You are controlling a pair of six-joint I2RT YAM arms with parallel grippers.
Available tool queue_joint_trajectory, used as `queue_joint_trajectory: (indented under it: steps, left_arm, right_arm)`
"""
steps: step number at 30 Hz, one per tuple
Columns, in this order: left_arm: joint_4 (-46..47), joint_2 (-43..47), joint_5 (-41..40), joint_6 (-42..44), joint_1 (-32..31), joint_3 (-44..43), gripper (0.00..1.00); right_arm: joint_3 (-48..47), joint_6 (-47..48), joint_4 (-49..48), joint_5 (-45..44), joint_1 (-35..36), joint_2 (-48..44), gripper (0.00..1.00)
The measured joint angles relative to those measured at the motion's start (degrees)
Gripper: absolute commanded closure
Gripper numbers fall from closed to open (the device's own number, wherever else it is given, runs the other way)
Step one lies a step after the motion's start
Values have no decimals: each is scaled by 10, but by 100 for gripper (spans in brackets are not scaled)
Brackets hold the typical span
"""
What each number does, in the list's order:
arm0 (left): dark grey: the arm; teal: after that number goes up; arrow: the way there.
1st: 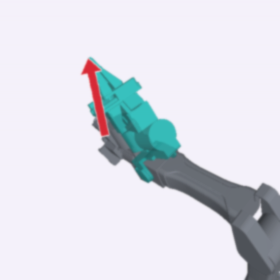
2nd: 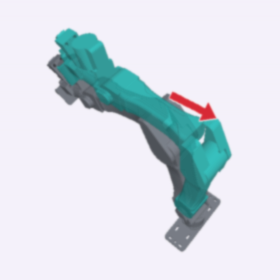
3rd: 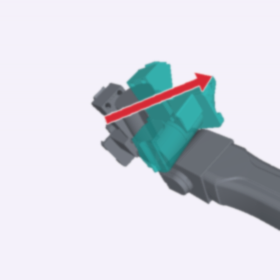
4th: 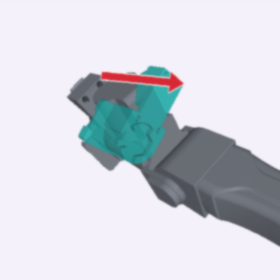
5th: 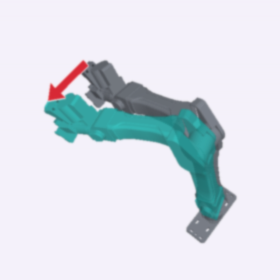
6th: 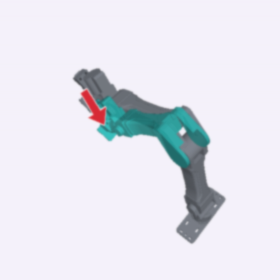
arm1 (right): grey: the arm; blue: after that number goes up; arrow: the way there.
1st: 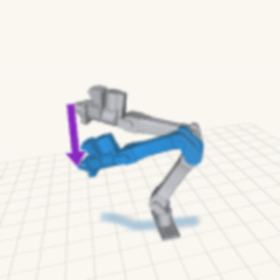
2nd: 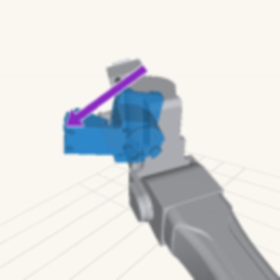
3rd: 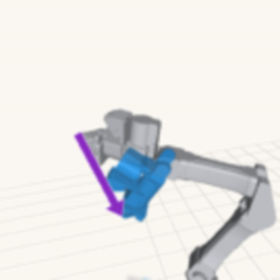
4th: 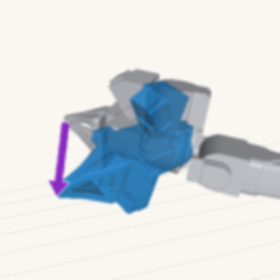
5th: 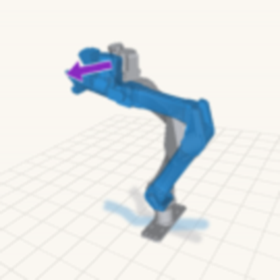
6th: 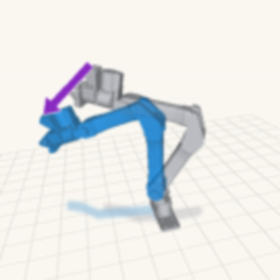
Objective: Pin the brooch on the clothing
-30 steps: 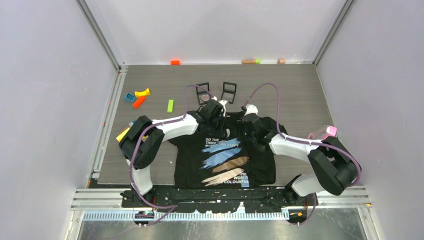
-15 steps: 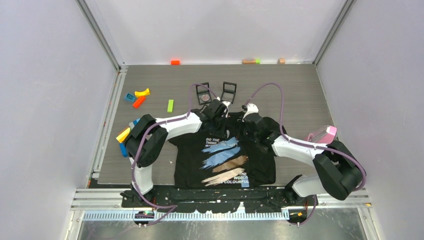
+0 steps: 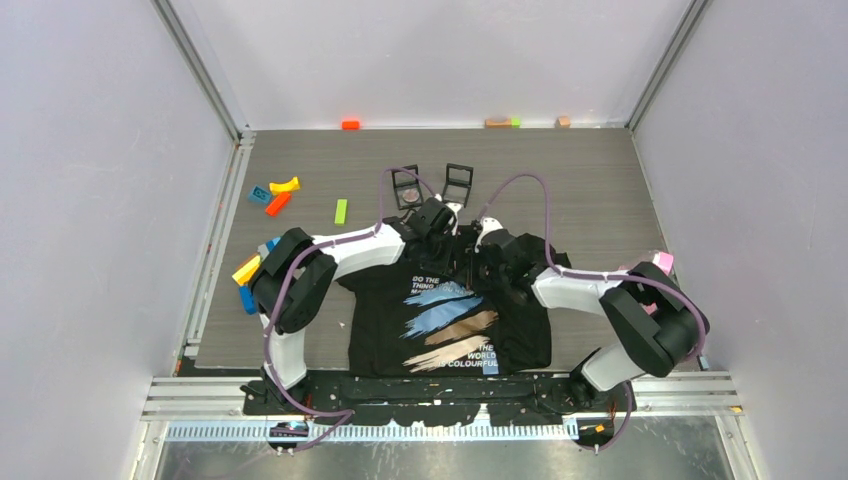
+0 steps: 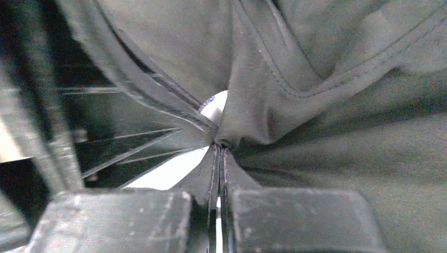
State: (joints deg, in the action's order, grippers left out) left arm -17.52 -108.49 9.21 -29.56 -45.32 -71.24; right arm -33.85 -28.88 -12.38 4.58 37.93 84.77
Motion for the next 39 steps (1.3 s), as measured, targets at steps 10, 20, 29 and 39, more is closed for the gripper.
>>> queue_joint_trajectory:
  steps: [10,20,29,39]
  left_arm:
    - [64,11,12,-20,3,41,100]
    - [183,50,84,-76,38,130,100]
    - [247,57,134,-91,46,144,100]
    - [272,88,166,-88,48,163,100]
  right_arm:
    - [2,-8,-6,4,0,28,98]
    - [43,-22,-6,-14,0,-49,38]
    - [82,-20,8,-54,-11,-207,26]
    - [132,-27,3,-54,-42,-247,23]
